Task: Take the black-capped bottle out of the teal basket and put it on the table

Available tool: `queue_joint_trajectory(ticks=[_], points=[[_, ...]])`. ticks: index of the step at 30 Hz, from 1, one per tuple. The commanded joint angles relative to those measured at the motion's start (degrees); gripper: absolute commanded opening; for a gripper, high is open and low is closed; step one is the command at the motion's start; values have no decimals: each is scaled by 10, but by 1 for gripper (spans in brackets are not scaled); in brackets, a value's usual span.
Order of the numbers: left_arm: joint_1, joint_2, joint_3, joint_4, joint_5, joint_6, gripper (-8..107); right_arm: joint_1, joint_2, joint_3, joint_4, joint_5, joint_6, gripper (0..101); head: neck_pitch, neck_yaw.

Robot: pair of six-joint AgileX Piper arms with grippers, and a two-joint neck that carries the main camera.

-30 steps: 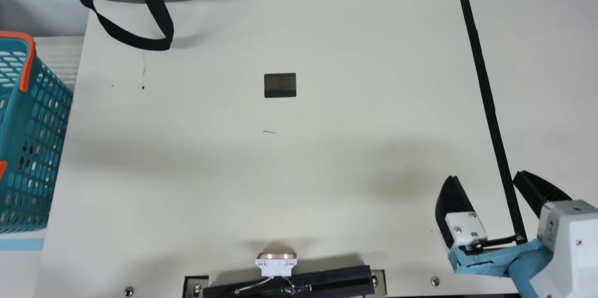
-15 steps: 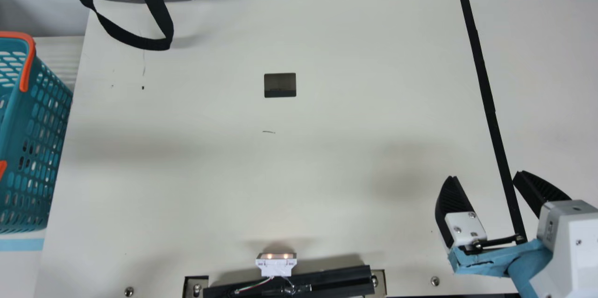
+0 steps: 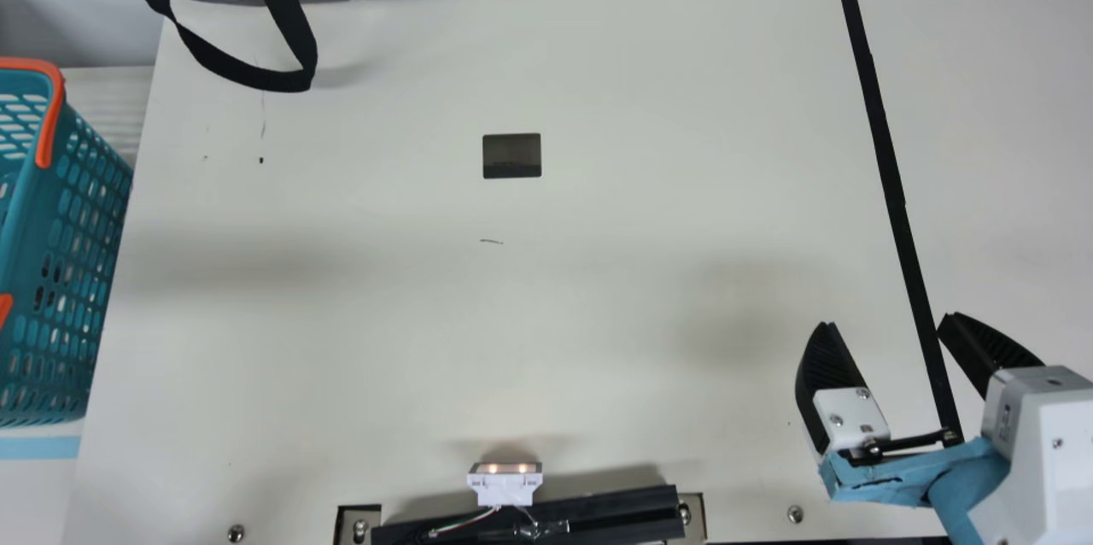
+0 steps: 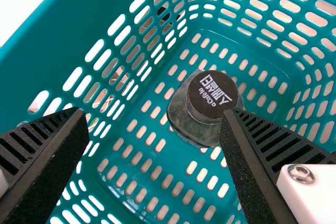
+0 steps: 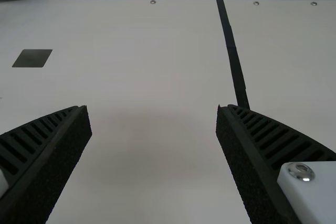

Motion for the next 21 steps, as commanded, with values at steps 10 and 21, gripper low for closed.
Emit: queue_joint_trajectory(ticks=[10, 21], points=[[0, 43, -30, -18, 8, 16, 107, 0, 0, 0, 0, 0, 0, 91, -2, 5], [-10, 63, -41, -62, 18, 53, 107, 0, 0, 0, 1, -1, 0, 91, -2, 5]])
